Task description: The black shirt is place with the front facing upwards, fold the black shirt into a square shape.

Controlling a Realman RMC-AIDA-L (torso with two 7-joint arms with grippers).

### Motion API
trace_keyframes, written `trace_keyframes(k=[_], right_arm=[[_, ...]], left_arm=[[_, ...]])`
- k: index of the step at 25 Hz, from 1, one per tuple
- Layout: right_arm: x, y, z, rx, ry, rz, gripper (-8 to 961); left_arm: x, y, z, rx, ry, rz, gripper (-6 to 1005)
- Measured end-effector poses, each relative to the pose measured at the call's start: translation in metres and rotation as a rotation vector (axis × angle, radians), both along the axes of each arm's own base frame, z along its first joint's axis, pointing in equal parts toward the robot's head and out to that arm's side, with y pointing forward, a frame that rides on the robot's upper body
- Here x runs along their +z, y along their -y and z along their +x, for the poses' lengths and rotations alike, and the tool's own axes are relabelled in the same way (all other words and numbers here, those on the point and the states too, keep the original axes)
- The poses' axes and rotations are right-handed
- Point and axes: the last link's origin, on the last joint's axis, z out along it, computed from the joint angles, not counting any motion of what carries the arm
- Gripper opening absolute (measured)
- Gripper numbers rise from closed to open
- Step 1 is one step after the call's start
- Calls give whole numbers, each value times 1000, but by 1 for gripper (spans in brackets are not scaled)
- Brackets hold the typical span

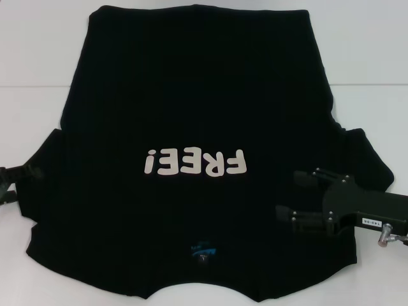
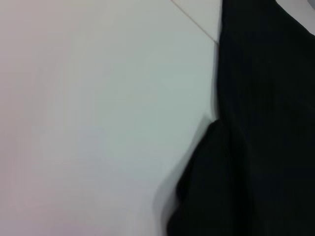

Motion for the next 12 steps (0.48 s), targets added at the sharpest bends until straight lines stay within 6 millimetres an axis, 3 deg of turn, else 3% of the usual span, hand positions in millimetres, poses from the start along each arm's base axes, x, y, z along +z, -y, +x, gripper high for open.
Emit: trace_keyframes(k=[12], right_arm=[[0,1,-1,4,-5,-5,940]], left_arm=[[-10,-4,8,-16,29,-24,933]])
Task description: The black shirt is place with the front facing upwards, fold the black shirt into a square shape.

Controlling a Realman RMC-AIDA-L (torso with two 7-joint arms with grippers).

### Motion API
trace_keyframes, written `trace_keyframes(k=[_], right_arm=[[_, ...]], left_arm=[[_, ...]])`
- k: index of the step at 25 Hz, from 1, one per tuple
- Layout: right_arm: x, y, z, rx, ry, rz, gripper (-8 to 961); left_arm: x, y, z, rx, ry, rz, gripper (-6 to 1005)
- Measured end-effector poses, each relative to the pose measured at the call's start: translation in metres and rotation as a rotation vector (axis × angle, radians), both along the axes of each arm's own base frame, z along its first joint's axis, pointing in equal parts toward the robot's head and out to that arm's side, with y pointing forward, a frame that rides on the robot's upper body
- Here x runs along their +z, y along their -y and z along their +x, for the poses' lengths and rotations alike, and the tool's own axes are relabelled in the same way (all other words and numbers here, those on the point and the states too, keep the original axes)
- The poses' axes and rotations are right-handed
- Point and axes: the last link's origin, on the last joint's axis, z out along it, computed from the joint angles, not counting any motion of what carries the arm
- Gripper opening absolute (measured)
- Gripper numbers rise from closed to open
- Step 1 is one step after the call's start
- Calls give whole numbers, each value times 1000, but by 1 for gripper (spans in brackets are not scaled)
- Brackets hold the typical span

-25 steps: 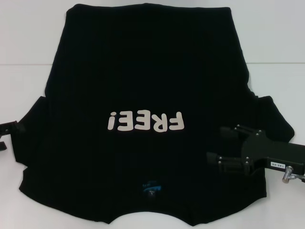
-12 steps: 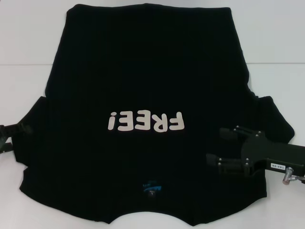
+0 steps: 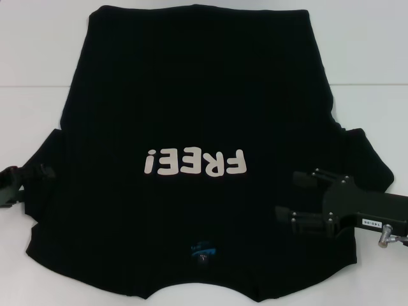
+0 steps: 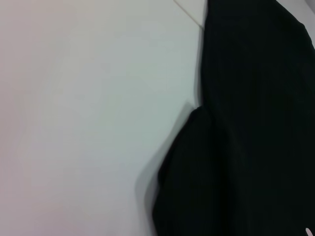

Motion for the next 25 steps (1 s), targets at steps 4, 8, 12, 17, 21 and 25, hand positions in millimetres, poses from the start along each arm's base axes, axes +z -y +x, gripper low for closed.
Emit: trace_keyframes(k=[4,8,12,17,21,25], right_arm=[[0,0,0,0,0,0,940],[0,0,0,0,0,0,940],[0,0,0,2,1,1,940],[1,-1,0,4,2,2,941],[1,-1,-1,5,2,3,941],[1,-1,-1,5,2,3,941]], left_arm=[[-1,0,2,-7,5,-3,934],[-2,-2,4,-25,-2,-8,883],[-1,-4,6,-39,-8,-12,832],[0,-6,7,-49,-25,-8,769],[0,-7,6,-49,-35,-6,619],[1,-8,4,-44,-47,1,445]])
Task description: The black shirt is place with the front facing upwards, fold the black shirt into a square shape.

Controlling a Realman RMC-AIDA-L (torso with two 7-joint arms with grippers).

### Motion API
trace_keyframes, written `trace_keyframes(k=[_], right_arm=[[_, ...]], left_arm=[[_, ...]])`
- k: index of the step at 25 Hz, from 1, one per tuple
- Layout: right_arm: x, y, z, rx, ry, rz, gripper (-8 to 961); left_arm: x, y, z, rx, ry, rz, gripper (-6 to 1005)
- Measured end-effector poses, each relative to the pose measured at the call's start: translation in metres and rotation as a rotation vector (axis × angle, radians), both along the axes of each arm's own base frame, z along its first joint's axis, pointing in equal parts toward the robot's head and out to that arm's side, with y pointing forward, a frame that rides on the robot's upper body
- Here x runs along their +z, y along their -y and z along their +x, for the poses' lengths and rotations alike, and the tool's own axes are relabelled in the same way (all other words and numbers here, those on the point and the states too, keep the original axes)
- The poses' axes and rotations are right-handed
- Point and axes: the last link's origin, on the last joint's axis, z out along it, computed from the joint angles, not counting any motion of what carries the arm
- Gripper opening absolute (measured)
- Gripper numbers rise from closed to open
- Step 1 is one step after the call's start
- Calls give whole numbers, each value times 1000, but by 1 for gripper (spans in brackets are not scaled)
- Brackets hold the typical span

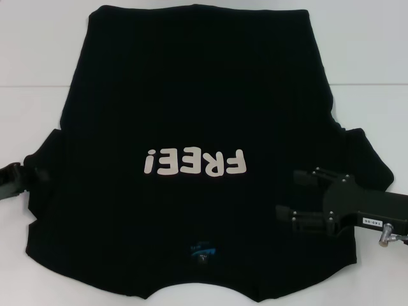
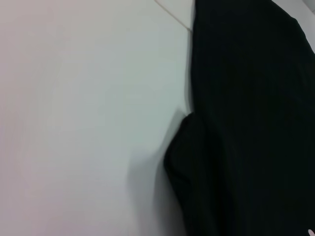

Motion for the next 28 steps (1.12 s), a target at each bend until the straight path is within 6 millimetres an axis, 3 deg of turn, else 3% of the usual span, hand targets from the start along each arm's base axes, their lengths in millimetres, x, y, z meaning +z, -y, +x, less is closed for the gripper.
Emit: trace_keyframes(k=[4,12,20,28], right_arm=[[0,0,0,0,0,0,941],[0,0,0,0,-1,-1,940],[0,0,0,-1,-1,-2,941],[1,0,1,-4,-2,4,940]], left_arm=[[0,-1,-1,4,-14,1,282],[0,-1,-2,7,-26,0,54],[5,0,-5,17,-17,25,2],[25,17,-25,81,0,106,3]])
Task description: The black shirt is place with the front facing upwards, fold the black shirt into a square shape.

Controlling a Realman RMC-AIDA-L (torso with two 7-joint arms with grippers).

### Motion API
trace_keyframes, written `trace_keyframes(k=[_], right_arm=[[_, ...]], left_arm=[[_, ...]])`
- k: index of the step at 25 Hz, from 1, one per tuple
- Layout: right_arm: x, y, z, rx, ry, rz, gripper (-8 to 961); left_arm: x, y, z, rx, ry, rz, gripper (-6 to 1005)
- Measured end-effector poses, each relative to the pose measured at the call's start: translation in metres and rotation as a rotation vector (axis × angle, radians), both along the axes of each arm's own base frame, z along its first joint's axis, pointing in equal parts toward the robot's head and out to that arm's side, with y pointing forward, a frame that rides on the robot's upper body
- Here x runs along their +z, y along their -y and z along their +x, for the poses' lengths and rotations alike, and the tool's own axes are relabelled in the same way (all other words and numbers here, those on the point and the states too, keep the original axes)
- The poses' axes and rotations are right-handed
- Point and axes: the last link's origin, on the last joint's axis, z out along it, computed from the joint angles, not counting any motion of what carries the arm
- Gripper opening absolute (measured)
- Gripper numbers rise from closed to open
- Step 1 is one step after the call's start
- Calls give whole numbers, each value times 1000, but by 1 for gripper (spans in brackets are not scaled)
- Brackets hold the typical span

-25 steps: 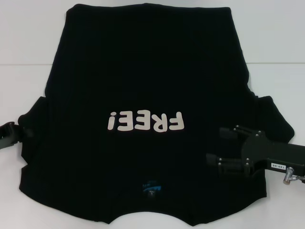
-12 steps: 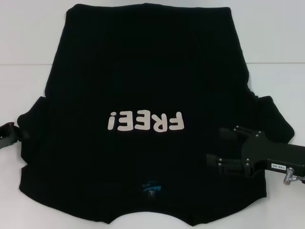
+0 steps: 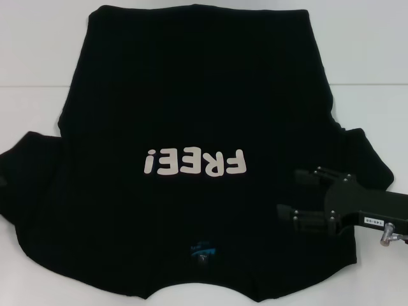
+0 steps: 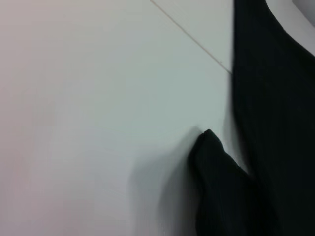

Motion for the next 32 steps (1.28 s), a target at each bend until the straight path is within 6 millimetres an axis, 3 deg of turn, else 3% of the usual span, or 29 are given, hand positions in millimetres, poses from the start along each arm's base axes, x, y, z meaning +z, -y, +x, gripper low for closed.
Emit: trace_keyframes(k=[5,14,26,32], right_arm=[[0,0,0,1,1,2,940],[0,0,0,2,2,1,940],[-1,1,0,2,2,-6,941],[-2,2,1,-2,0,-7,941]], left_arm=[[3,9,-7,21,21,27,4],[11,4,-4,11,3,47,5],[14,-16,16,-57,-8,35,6],[6,-32,49,-172,-1,-28,6]])
